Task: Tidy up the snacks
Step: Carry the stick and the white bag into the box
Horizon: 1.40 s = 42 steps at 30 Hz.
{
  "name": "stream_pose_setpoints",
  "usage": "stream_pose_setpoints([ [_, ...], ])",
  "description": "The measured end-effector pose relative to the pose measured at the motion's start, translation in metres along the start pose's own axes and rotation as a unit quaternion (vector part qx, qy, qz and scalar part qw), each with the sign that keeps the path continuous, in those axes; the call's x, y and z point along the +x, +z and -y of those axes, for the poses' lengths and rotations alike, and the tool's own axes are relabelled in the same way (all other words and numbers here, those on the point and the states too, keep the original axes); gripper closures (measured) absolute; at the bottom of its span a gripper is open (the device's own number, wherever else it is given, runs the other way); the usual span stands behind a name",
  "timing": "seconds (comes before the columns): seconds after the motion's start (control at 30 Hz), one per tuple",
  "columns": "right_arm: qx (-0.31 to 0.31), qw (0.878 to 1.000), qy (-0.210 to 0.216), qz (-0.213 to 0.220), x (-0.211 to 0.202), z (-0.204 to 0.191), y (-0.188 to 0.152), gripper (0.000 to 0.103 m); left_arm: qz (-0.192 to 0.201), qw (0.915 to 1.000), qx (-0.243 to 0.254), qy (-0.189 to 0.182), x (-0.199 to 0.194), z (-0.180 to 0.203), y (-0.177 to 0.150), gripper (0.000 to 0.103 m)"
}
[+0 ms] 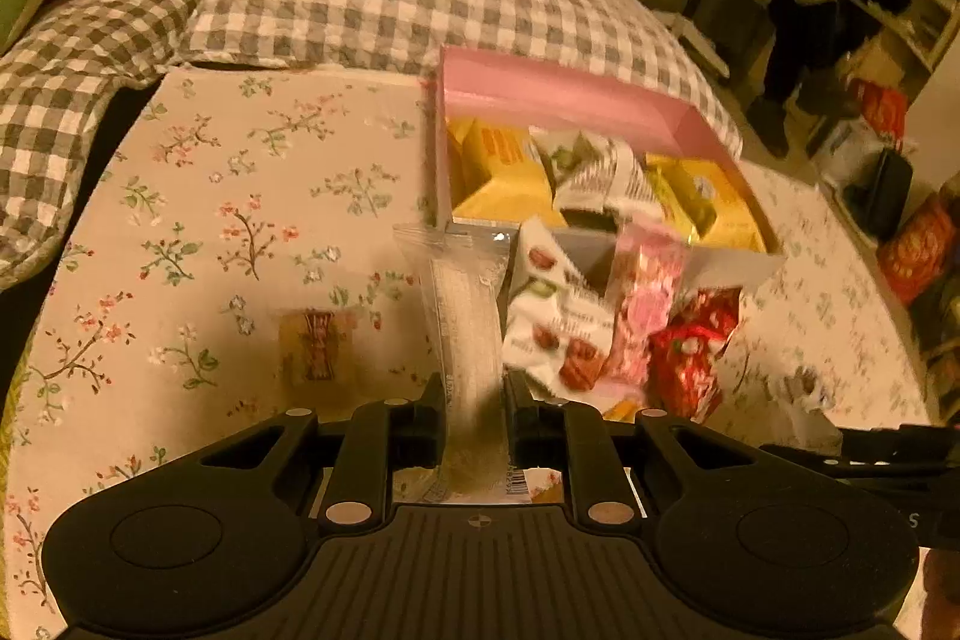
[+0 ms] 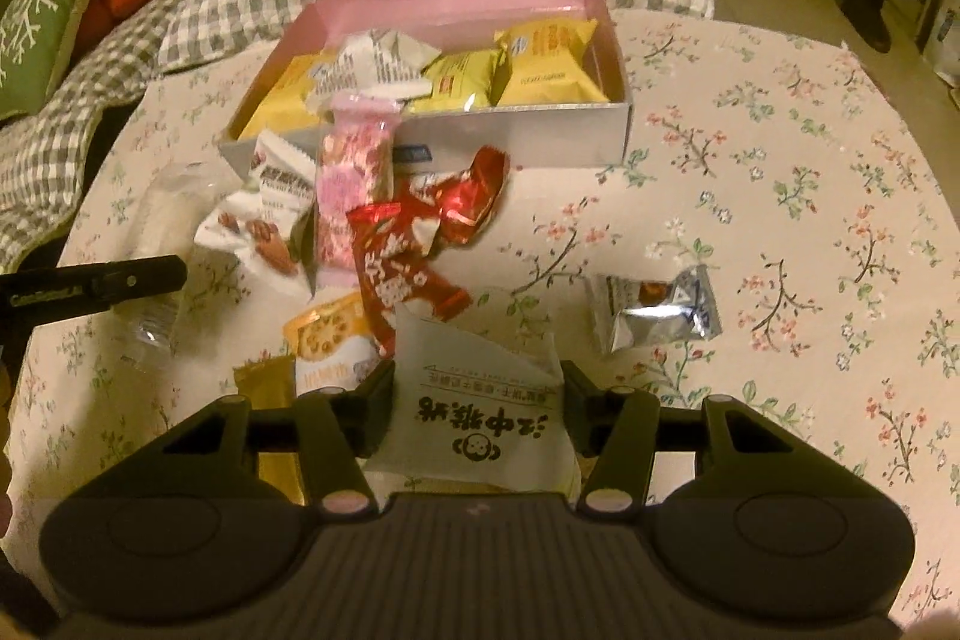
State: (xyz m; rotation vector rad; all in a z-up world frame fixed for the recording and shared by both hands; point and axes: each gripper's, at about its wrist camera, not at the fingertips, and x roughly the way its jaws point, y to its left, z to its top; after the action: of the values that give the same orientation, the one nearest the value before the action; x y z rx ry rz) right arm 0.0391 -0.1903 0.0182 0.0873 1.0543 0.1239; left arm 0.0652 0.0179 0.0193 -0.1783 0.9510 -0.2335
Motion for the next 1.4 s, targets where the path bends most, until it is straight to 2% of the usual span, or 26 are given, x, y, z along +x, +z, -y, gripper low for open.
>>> stream_pose_setpoints([
  [0.27, 0.014, 1.0, 0.005, 0.02, -0.004, 0.009, 0.013, 0.051, 0.028, 0.9995, -0.018, -0.004, -0.008, -0.008, 0.015, 0.087],
  [0.57, 0.043, 0.998, 0.016, 0.037, 0.0, 0.019, 0.034, 0.051, 0.045, 0.9988, -0.017, 0.005, 0.005, -0.009, 0.038, 0.087],
  [0.9, 0.099, 0.992, 0.051, 0.061, 0.015, 0.037, 0.071, 0.051, 0.053, 0.997, -0.016, -0.055, 0.031, 0.02, 0.062, 0.087],
  [1.2, 0.129, 0.984, 0.093, 0.081, 0.026, 0.042, 0.09, 0.051, 0.05, 0.994, -0.021, -0.095, 0.059, 0.036, 0.084, 0.087],
  [1.3, 0.14, 0.981, 0.108, 0.085, 0.034, 0.042, 0.099, 0.051, 0.038, 0.9945, -0.028, -0.093, 0.076, 0.037, 0.087, 0.087],
  [1.4, 0.148, 0.978, 0.122, 0.082, 0.046, 0.041, 0.108, 0.051, 0.043, 0.9953, -0.022, -0.084, 0.087, 0.038, 0.09, 0.087],
])
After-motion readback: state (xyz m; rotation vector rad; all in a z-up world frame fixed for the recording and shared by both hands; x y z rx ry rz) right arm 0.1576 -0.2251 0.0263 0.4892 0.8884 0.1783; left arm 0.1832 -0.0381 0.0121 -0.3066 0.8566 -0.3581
